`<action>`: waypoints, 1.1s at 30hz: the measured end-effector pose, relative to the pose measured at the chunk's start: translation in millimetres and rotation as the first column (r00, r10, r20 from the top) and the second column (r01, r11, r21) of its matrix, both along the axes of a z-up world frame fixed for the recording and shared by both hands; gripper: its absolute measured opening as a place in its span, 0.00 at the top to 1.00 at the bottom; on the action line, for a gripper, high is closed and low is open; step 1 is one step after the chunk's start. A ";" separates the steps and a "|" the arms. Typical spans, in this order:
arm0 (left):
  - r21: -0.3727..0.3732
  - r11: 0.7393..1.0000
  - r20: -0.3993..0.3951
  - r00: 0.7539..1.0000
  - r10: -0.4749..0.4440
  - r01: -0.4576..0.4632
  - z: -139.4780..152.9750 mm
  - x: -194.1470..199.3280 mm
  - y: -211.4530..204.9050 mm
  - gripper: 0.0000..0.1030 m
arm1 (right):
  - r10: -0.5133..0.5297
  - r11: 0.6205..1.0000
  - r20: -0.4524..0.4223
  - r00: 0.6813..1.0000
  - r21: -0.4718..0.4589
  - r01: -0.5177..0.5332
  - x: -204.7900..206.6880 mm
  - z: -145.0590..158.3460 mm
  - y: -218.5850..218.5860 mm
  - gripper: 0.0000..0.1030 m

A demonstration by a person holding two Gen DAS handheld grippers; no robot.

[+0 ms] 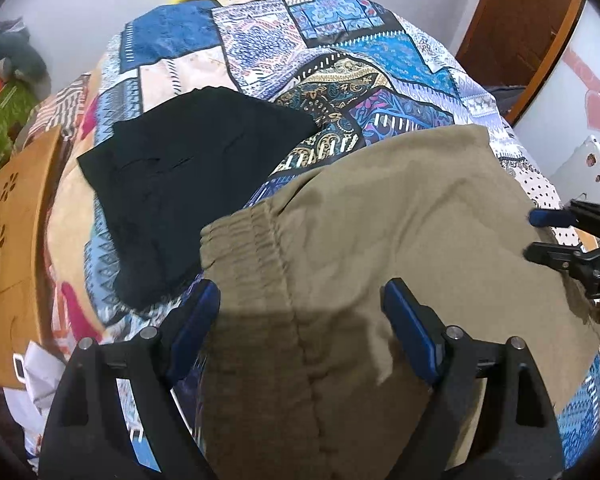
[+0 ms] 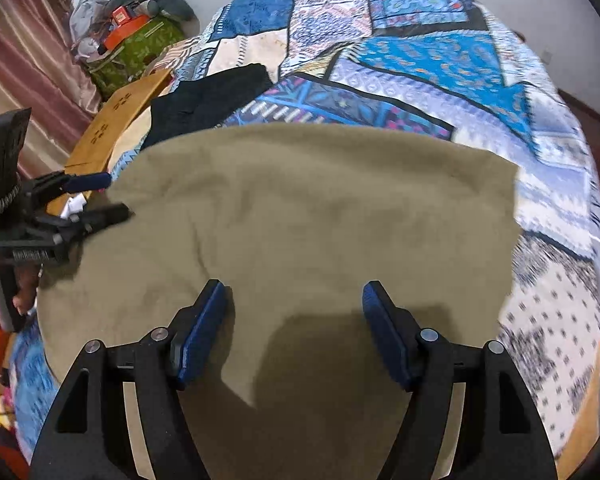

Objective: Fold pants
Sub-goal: 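Press the folded pants flat with the right tool, left tool withdrawing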

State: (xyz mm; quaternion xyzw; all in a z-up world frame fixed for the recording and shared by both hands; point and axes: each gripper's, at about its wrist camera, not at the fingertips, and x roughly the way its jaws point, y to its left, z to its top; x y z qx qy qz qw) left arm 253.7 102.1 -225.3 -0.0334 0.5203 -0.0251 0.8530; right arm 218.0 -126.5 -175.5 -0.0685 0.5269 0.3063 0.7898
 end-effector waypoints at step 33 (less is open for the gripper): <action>-0.080 0.983 0.134 0.976 0.173 -0.163 55.5 -113.9 26.8 0.17 | -0.155 0.981 0.209 0.966 0.150 0.125 -90.4 57.5 -33.2 0.31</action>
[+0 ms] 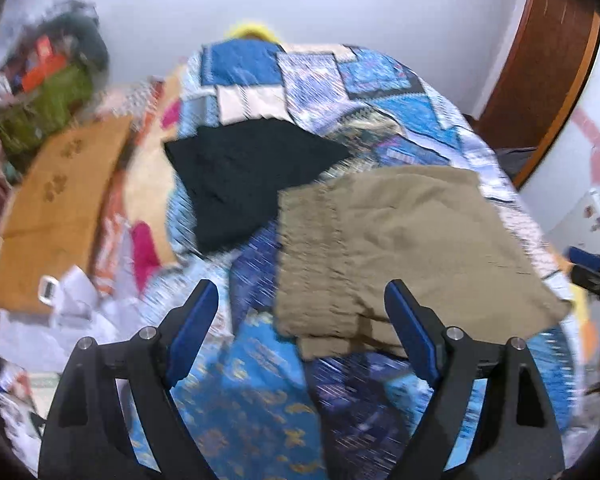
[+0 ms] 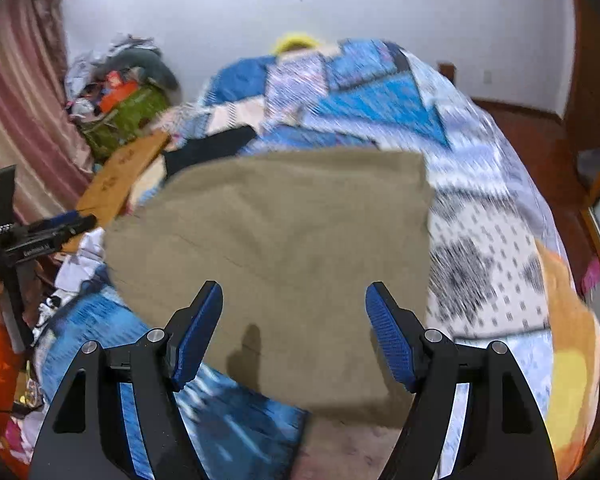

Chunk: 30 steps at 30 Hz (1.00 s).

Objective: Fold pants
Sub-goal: 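Press the folded pants flat with the right tool, left tool withdrawing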

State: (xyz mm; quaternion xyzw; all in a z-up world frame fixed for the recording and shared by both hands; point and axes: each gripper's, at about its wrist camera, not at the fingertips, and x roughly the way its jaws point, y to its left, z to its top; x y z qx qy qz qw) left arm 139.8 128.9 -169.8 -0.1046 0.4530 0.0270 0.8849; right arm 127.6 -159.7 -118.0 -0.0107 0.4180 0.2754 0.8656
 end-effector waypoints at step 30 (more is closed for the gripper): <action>-0.628 0.772 -0.219 0.974 -0.054 -0.098 -62.0 56.8 -1.1 0.16 | 0.125 0.991 -0.125 0.984 -0.033 -0.130 9.0 -49.9 48.2 0.27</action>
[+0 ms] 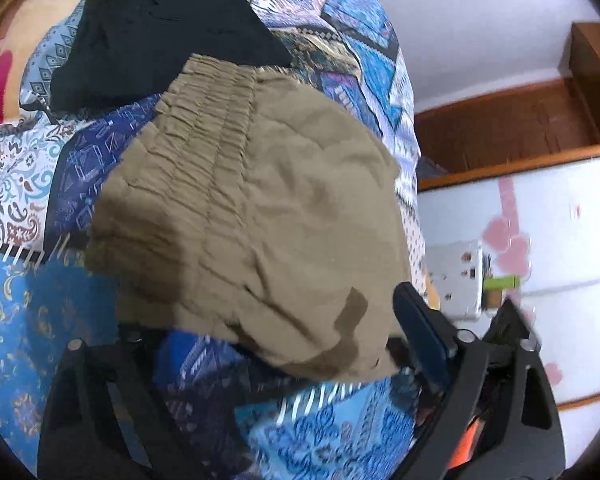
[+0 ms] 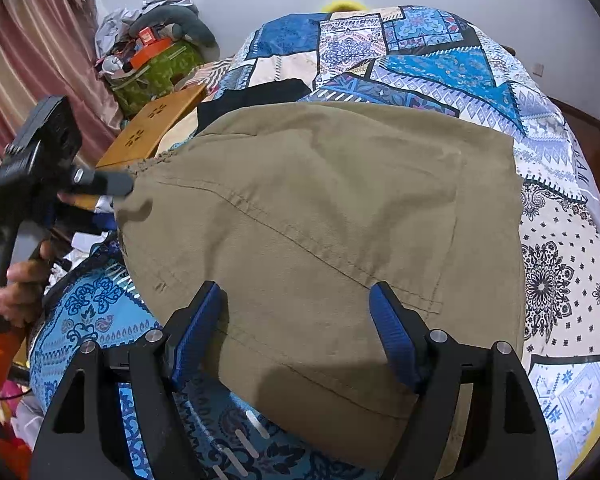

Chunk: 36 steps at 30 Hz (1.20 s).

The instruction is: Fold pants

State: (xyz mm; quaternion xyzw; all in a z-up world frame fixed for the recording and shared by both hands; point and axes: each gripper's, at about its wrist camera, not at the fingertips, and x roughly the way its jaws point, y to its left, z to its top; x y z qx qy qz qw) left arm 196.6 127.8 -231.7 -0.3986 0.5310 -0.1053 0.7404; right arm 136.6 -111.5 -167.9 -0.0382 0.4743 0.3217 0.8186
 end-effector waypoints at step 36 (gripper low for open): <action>0.773 0.630 0.397 0.831 -0.390 -0.074 161.4 -47.6 -117.5 0.78 | -0.177 0.983 0.017 0.984 0.048 0.176 -24.5 0.1 -68.2 0.30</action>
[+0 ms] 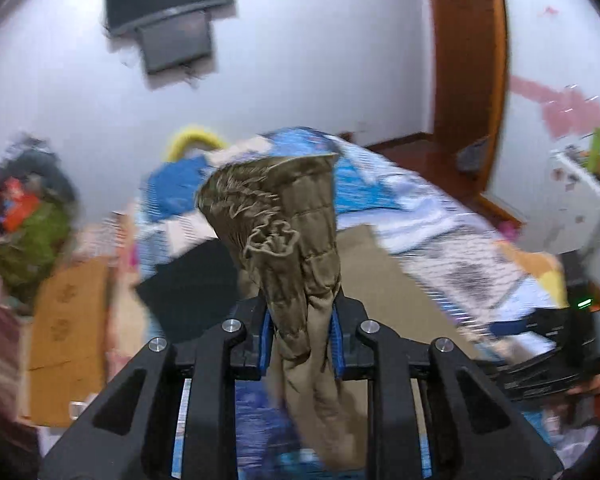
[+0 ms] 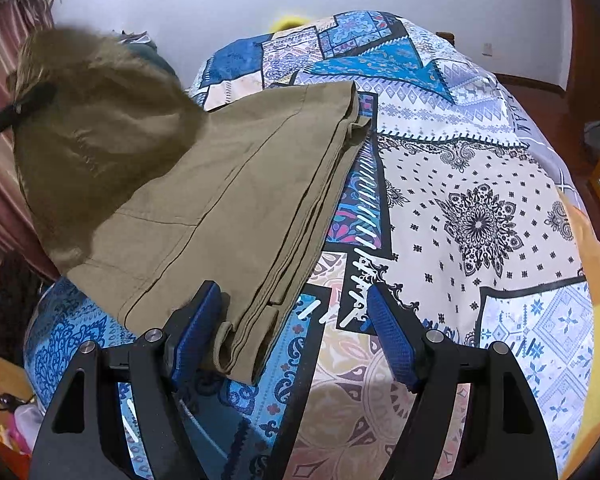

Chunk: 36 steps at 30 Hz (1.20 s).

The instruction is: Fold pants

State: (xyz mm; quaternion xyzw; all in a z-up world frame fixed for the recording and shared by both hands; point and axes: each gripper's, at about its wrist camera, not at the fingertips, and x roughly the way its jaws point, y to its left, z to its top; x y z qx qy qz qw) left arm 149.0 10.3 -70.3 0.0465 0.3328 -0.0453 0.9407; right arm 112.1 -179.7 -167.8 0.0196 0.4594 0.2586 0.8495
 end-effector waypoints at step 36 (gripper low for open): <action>-0.006 0.999 -0.211 0.976 -0.046 0.045 -53.5 103.3 20.4 0.10 | -0.062 0.998 0.113 0.992 0.012 0.061 -14.7 31.5 -14.7 0.30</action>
